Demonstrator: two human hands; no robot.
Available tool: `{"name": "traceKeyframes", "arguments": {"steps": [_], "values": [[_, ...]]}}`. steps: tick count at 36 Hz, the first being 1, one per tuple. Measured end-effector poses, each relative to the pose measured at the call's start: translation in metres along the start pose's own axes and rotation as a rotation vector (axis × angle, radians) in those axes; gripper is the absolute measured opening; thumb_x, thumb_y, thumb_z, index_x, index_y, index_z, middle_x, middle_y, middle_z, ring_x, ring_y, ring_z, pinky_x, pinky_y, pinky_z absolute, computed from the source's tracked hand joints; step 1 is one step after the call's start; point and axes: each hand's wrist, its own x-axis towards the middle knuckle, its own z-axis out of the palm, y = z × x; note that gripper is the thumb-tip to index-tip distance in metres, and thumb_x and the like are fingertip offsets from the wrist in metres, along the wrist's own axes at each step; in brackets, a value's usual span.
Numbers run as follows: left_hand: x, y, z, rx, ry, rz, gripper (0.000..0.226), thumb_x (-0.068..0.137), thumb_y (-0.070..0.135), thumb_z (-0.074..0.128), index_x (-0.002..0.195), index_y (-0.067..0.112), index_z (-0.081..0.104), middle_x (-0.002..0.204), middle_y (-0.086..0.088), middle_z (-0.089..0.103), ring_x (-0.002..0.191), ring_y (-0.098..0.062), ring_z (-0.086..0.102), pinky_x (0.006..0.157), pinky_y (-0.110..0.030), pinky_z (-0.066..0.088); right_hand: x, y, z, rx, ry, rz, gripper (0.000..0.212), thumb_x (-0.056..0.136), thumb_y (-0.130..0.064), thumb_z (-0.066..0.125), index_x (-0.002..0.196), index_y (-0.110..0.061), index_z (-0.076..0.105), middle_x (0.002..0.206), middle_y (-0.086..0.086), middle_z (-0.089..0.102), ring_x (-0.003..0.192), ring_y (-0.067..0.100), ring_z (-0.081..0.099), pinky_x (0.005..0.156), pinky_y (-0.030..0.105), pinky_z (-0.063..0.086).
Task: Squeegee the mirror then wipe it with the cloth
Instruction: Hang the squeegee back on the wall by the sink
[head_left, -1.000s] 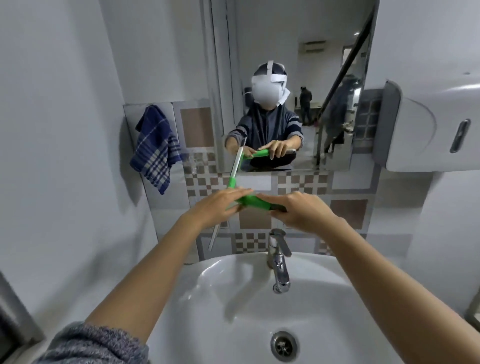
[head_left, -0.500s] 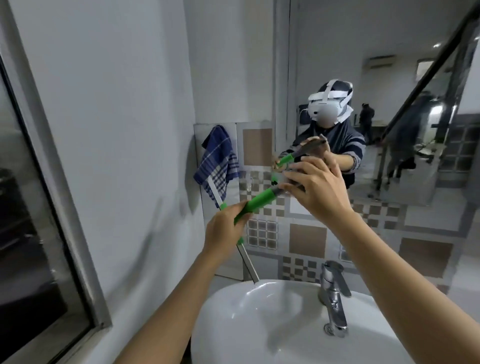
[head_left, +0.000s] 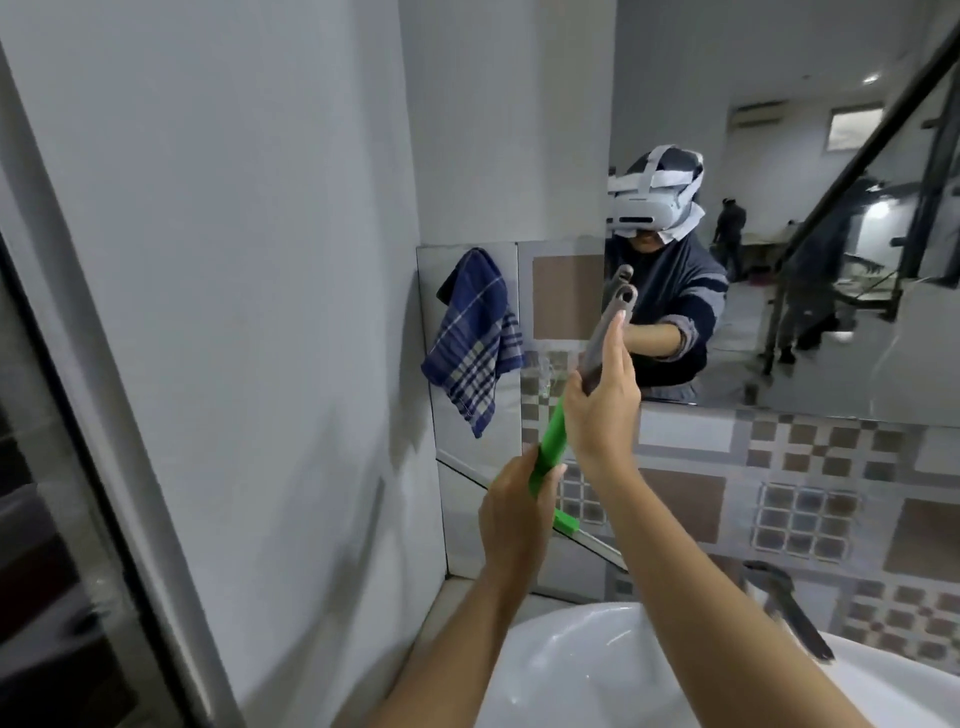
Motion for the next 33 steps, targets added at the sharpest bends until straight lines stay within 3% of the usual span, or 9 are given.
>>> {"name": "traceKeyframes", "arguments": {"steps": [3, 8, 12, 16, 22, 25, 27, 30, 33], "values": [[0.001, -0.016, 0.006, -0.078, -0.070, 0.003, 0.015, 0.088, 0.024, 0.062, 0.101, 0.016, 0.061, 0.080, 0.005, 0.068, 0.065, -0.003, 0.058, 0.058, -0.006, 0.045, -0.002, 0.015, 0.009, 0.004, -0.021, 0.016, 0.079, 0.086, 0.002, 0.058, 0.148, -0.024, 0.015, 0.134, 0.014, 0.046, 0.116, 0.025, 0.049, 0.095, 0.041, 0.048], [0.008, -0.046, 0.023, -0.210, -0.272, -0.080, 0.040, 0.091, 0.024, 0.056, 0.129, 0.029, 0.043, 0.095, 0.002, 0.069, 0.082, -0.012, 0.067, 0.072, -0.034, 0.058, -0.006, 0.047, 0.026, -0.019, -0.073, 0.024, 0.080, 0.087, 0.000, 0.060, 0.147, -0.026, 0.015, 0.124, 0.012, 0.051, 0.103, 0.025, 0.055, 0.086, 0.035, 0.053], [0.008, -0.057, 0.032, -0.288, -0.371, -0.132, 0.059, 0.093, 0.016, 0.051, 0.137, 0.044, 0.024, 0.098, -0.004, 0.066, 0.085, -0.018, 0.065, 0.073, -0.035, 0.058, -0.012, 0.068, 0.038, -0.003, -0.144, 0.075, 0.080, 0.087, 0.004, 0.057, 0.147, -0.027, 0.014, 0.116, 0.007, 0.052, 0.094, 0.018, 0.053, 0.082, 0.027, 0.052], [0.005, -0.071, 0.039, -0.357, -0.441, -0.228, 0.061, 0.094, 0.016, 0.049, 0.140, 0.044, 0.022, 0.109, 0.005, 0.064, 0.095, -0.010, 0.063, 0.084, -0.036, 0.055, -0.017, 0.091, 0.047, -0.018, -0.210, 0.071, 0.082, 0.085, 0.008, 0.058, 0.147, -0.025, 0.015, 0.118, 0.001, 0.049, 0.104, 0.015, 0.050, 0.091, 0.026, 0.046], [0.003, -0.082, 0.047, -0.420, -0.545, -0.341, 0.068, 0.095, 0.011, 0.049, 0.145, 0.038, 0.011, 0.123, 0.008, 0.051, 0.112, -0.007, 0.050, 0.097, -0.034, 0.045, -0.029, 0.117, 0.053, -0.089, -0.250, 0.083, 0.083, 0.085, 0.003, 0.060, 0.147, -0.024, 0.013, 0.120, 0.011, 0.055, 0.105, 0.023, 0.054, 0.089, 0.030, 0.050], [0.000, -0.085, 0.051, -0.461, -0.578, -0.390, 0.071, 0.095, 0.005, 0.046, 0.146, 0.035, 0.008, 0.135, -0.003, 0.046, 0.120, -0.015, 0.046, 0.100, -0.034, 0.041, -0.036, 0.128, 0.054, -0.099, -0.275, 0.104, 0.084, 0.085, 0.002, 0.060, 0.147, -0.025, 0.011, 0.114, 0.011, 0.056, 0.095, 0.023, 0.054, 0.083, 0.028, 0.050], [-0.002, -0.083, 0.052, -0.526, -0.590, -0.449, 0.068, 0.096, 0.005, 0.043, 0.146, 0.036, 0.008, 0.138, 0.002, 0.040, 0.131, -0.019, 0.038, 0.104, -0.031, 0.036, -0.039, 0.135, 0.054, -0.092, -0.290, 0.130, 0.085, 0.084, 0.002, 0.061, 0.147, -0.025, 0.011, 0.115, 0.011, 0.055, 0.095, 0.019, 0.053, 0.084, 0.026, 0.049], [-0.005, -0.080, 0.054, -0.535, -0.575, -0.382, 0.060, 0.099, 0.011, 0.038, 0.144, 0.040, 0.011, 0.147, 0.003, 0.029, 0.138, -0.022, 0.028, 0.110, -0.039, 0.030, -0.043, 0.142, 0.053, -0.077, -0.294, 0.143, 0.086, 0.083, 0.003, 0.062, 0.145, -0.032, 0.013, 0.115, 0.006, 0.055, 0.097, 0.016, 0.051, 0.088, 0.025, 0.049], [-0.007, -0.081, 0.054, -0.429, -0.484, -0.263, 0.046, 0.101, 0.023, 0.030, 0.143, 0.037, 0.018, 0.150, -0.002, 0.027, 0.140, -0.022, 0.023, 0.111, -0.040, 0.025, -0.047, 0.145, 0.052, -0.069, -0.304, 0.119, 0.087, 0.083, 0.003, 0.063, 0.139, -0.040, 0.012, 0.126, 0.007, 0.054, 0.107, 0.024, 0.055, 0.092, 0.033, 0.051]]}}
